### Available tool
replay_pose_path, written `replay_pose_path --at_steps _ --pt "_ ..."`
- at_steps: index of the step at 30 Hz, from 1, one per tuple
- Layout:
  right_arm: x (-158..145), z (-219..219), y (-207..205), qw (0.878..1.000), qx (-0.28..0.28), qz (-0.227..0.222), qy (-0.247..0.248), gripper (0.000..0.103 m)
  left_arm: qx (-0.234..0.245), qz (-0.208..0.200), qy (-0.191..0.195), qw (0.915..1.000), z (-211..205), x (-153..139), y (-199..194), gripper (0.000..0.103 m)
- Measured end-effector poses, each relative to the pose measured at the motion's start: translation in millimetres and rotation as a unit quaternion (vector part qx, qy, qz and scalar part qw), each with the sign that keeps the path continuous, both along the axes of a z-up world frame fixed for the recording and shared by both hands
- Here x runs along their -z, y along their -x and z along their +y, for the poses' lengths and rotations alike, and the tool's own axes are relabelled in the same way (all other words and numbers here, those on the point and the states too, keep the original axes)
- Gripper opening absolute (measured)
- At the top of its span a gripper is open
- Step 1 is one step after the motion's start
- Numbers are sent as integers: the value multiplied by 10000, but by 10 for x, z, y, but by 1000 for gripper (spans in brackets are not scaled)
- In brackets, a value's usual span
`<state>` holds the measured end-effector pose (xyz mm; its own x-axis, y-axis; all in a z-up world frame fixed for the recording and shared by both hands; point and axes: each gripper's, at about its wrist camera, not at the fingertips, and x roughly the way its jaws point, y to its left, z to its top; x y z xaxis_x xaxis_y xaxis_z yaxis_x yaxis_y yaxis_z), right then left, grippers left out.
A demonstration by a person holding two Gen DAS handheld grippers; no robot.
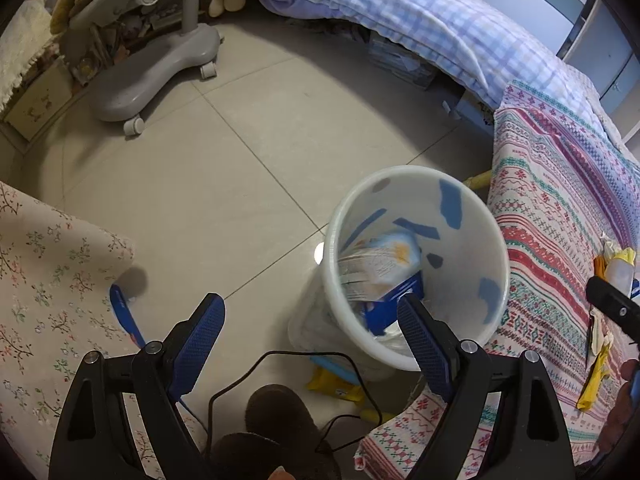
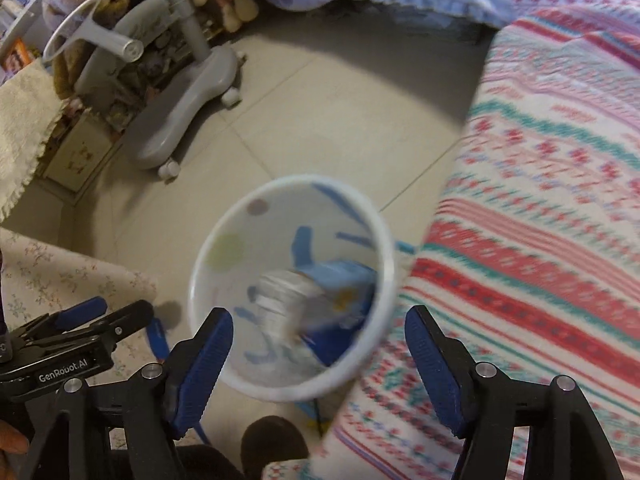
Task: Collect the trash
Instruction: 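Carry box and carton over the bin and release both into it, then grasp a paper wrapper with the left gripper while the right grasps a white tissue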
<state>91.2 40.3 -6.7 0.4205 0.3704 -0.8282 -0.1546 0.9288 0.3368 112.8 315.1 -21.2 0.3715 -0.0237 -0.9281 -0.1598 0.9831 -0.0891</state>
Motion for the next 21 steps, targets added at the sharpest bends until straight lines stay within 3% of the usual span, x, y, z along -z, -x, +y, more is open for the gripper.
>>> replay_pose_path --at_steps 21 --pt "-348 -1600 745 9900 1346 -12 422 76 1091 -218 95 9937 -1221 -279 15 90"
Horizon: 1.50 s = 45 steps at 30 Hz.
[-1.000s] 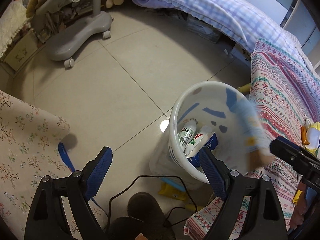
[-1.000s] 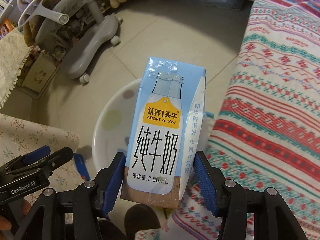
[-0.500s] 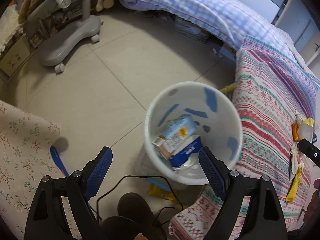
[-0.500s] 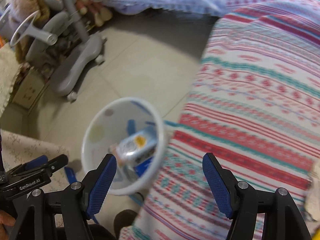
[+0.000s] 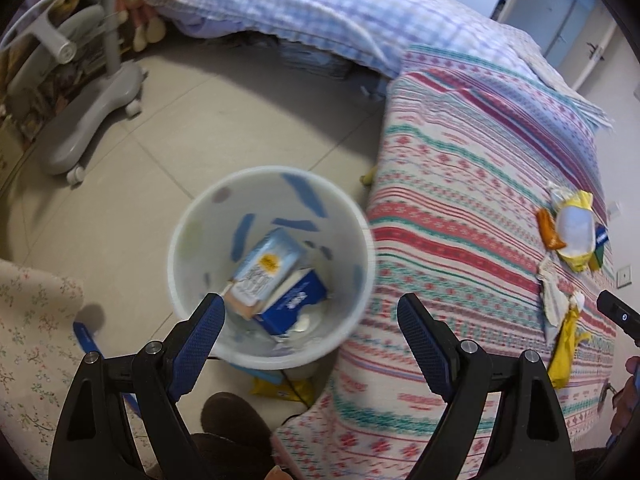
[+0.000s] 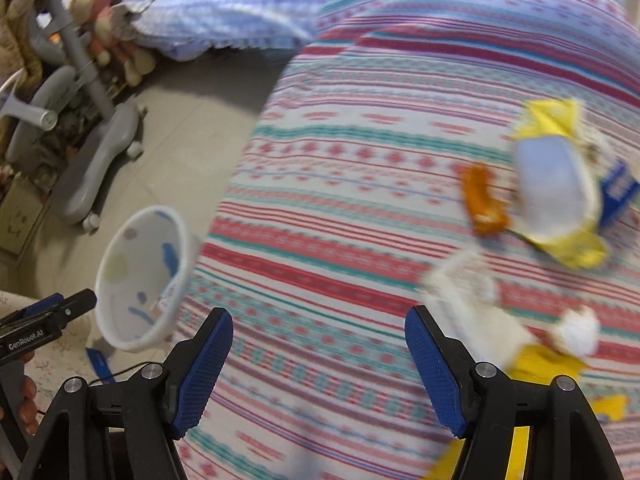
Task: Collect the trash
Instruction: 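Grasp a paper wrapper with the left gripper while the right grasps a white tissue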
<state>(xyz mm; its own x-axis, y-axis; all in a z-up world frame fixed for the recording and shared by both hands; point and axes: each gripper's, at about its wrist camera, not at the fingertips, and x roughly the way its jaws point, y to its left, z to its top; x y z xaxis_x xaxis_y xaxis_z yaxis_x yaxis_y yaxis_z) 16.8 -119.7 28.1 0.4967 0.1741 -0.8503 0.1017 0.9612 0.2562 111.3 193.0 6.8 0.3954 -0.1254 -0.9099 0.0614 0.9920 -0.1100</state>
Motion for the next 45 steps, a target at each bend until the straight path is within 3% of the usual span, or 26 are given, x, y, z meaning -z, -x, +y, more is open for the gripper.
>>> replay_pose_path --at_steps 9,21,30,33,39,45 --pt "97 -824 373 9969 748 213 -110 76 585 -48 -154 9982 -575 -32 55 95" --pt "367 -1449 571 9877 1446 479 -347 75 977 4 -186 9950 -1019 -15 119 95" --pt "684 -1516 282 9845 1488 765 -528 42 1152 177 -160 9930 -1253 70 128 95" --pt "686 -1522 253 9873 1347 695 -481 20 1221 267 -51 9921 -1377 86 138 95" --pt "562 -1582 357 9886 1338 504 -471 19 1433 257 307 9889 -1757 66 193 94" --pt "383 -1784 583 9880 1442 252 -497 19 1554 450 816 9835 -2171 168 201 72"
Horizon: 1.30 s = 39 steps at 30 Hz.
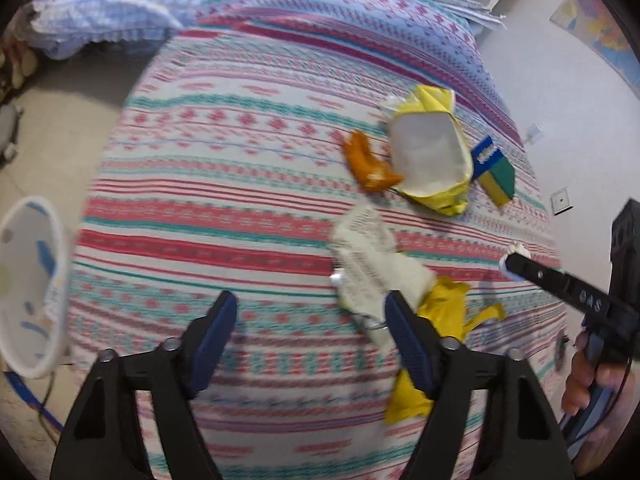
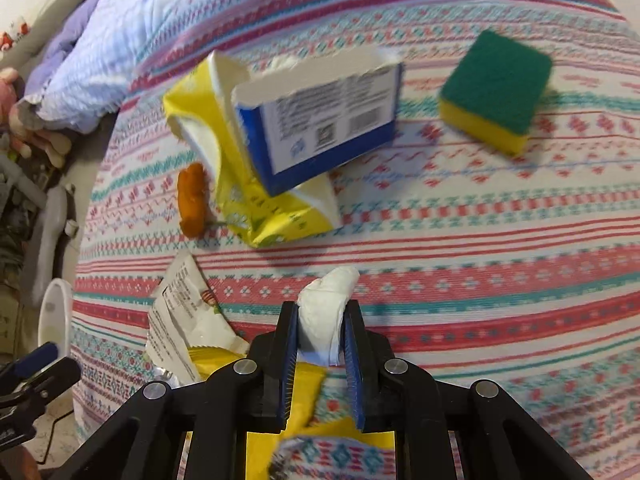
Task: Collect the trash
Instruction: 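Grasp a paper wrapper with the left gripper while the right grasps a white tissue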
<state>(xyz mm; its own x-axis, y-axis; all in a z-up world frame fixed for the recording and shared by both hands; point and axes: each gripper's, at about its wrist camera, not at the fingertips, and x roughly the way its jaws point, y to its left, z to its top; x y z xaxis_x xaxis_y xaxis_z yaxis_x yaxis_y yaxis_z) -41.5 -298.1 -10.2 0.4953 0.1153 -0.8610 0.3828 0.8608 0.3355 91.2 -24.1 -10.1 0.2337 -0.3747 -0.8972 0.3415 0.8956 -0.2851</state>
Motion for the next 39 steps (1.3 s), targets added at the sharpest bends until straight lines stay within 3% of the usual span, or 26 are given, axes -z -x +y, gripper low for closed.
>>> replay_pose_path --at_steps 2,5,9,15,19,23,29,39 --pt "-23 -59 86 10000 37 -47 -37 19 24 75 22 10000 -131 78 -9 64" --pt "-31 -135 196 10000 50 -68 -28 19 41 186 31 9998 -279 174 -22 61" --pt "-16 -206 270 10000 40 -49 -26 19 -7 286 91 9995 -432 264 -56 60" --pt "-6 -294 332 10000 57 -54 -46 19 -53 70 -137 9999 -668 306 -93 60" --pt "0 -298 316 10000 25 -55 -61 19 36 -255 -501 9984 -840 315 -79 46" --pt "-8 -259 286 10000 -27 -67 -19 19 134 -374 -494 9980 -911 283 -72 31" --pt "-36 -205 258 9999 -67 -100 84 19 69 -594 -415 9973 -802 115 -69 20" --pt "-172 -66 236 9990 -149 -262 324 19 -203 -920 -231 9953 -295 -137 -75 20"
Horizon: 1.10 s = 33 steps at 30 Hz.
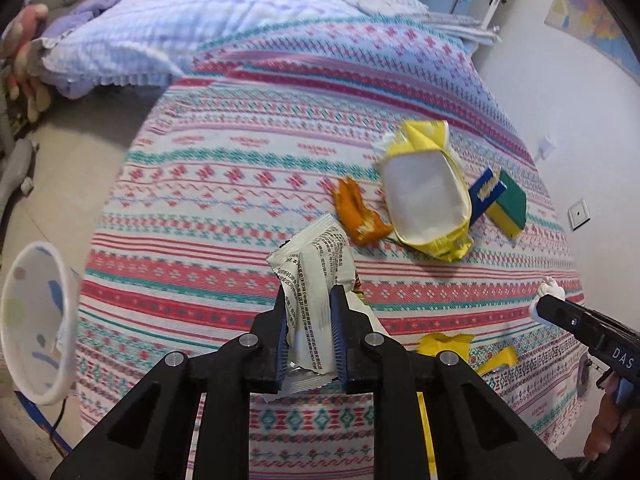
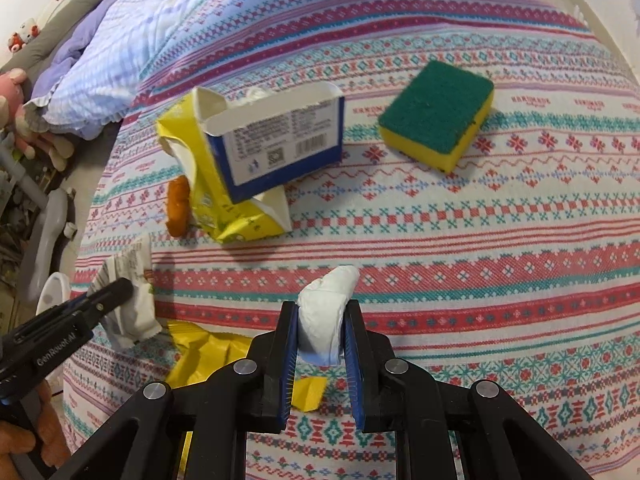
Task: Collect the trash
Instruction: 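Grasp a paper wrapper with the left gripper while the right grasps a white tissue, then carry wrapper and tissue over the white bin and open both grippers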
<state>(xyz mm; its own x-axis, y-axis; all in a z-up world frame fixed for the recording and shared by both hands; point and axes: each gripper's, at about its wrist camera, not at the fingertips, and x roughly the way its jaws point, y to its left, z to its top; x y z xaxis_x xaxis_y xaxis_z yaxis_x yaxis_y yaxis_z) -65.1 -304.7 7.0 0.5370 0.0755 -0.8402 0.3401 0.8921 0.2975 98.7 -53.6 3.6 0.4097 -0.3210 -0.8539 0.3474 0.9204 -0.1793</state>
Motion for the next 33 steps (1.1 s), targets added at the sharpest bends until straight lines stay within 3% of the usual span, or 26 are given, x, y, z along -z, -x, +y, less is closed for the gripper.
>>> replay_pose_path --at_steps 14,23,29,33 --pt "-192 594 -317 9982 -540 -197 167 19 -759 -97 -48 9971 1132 -135 -148 20" --pt "-145 1295 -699 9931 -1135 -144 243 19 -1671 18 -132 9859 2221 -30 -248 20" --pt "-63 1735 -937 9882 -1509 -91 254 19 -2021 35 -193 9792 2713 38 -300 20" --pt "-15 2014 -1075 9845 -1738 -88 194 19 -2127 85 -135 9770 2922 80 -357 31"
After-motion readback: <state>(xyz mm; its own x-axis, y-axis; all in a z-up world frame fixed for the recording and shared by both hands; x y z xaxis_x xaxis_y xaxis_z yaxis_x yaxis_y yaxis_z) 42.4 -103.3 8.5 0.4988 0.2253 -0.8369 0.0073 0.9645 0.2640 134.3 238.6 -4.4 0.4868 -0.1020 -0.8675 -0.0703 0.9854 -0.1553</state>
